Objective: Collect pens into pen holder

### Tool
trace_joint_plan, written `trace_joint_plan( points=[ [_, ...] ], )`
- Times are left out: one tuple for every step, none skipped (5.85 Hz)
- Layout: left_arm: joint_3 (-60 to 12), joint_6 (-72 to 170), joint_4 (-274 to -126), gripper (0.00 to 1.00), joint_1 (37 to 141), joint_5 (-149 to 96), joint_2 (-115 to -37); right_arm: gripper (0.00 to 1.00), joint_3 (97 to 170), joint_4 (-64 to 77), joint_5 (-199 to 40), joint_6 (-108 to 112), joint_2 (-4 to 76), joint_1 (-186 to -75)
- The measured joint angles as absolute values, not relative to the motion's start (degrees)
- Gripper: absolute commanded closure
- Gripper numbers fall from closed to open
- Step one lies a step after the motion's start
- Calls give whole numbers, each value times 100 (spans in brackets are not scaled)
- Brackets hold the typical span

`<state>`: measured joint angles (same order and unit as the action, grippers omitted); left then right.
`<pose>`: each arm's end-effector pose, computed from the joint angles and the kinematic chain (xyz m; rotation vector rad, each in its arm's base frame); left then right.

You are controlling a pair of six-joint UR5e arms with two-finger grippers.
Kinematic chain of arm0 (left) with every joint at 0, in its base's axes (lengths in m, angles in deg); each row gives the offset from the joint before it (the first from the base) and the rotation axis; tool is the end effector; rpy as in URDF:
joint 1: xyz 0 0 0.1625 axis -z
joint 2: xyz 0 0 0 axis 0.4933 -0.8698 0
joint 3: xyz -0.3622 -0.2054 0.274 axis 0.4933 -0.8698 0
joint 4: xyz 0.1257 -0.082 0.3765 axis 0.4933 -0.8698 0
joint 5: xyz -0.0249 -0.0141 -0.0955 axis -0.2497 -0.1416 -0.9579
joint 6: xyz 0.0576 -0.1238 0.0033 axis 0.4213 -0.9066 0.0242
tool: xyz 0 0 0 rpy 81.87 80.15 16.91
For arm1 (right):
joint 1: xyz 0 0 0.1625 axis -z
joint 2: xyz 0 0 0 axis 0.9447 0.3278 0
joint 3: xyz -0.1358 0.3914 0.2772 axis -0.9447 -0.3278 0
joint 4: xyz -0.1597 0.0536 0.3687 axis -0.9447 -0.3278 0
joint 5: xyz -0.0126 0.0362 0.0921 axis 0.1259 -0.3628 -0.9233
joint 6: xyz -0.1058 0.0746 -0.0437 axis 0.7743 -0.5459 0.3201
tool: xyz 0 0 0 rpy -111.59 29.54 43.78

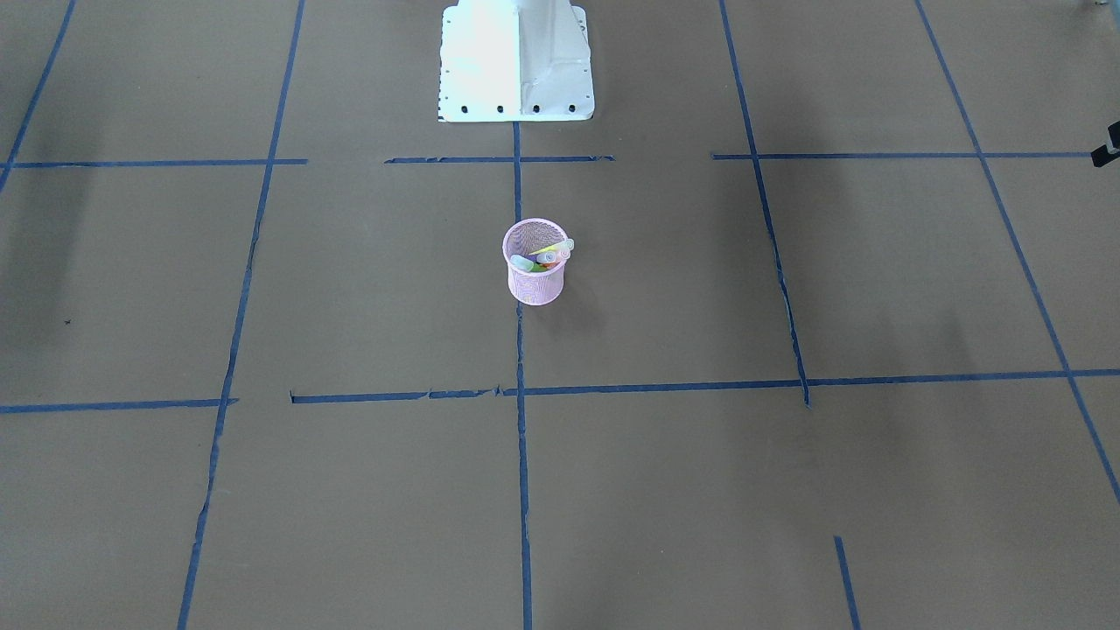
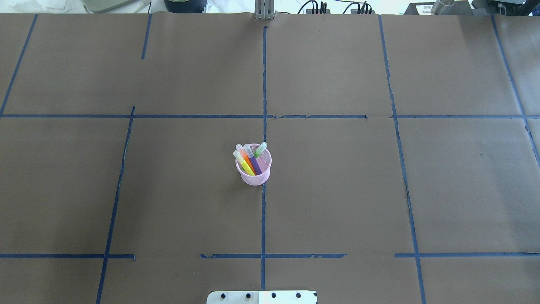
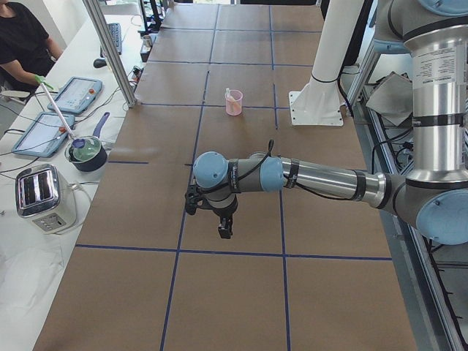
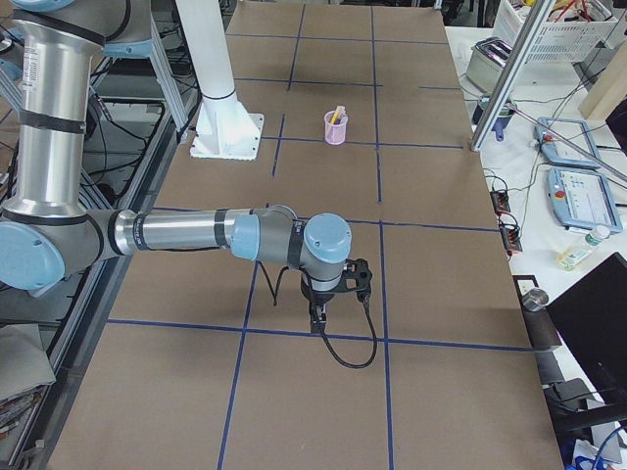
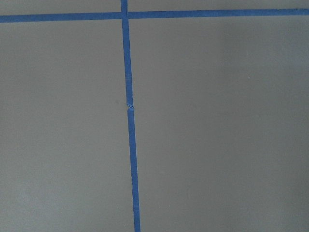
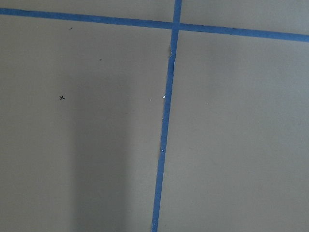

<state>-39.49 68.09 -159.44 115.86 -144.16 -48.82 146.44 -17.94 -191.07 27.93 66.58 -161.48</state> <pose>-0.0037 -0.4021 0.6968 -0.0853 0.8610 0.0917 0.0415 -0.3810 0.7227 -0.0221 -0.7834 -0.1099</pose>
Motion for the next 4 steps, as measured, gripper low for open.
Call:
trace_joint_plan(
  points=[
    [-3941,6805,-15944,0,11587,-14417,-4860,0,14686,-1794,-19107,2786,6670,-16148],
    [-3950,6793,-15944,0,11591,-14421,-4823,0,14731,-1792,-19107,2755,6683,-16148],
    [-3986,6790,-15944,0,11591,-14422,-4807,0,14761,-1793,-19106,2716,6713,-16148],
    [-4010,6794,-15942,0,11589,-14421,-4806,0,14770,-1790,-19109,2689,6747,-16148]
  ],
)
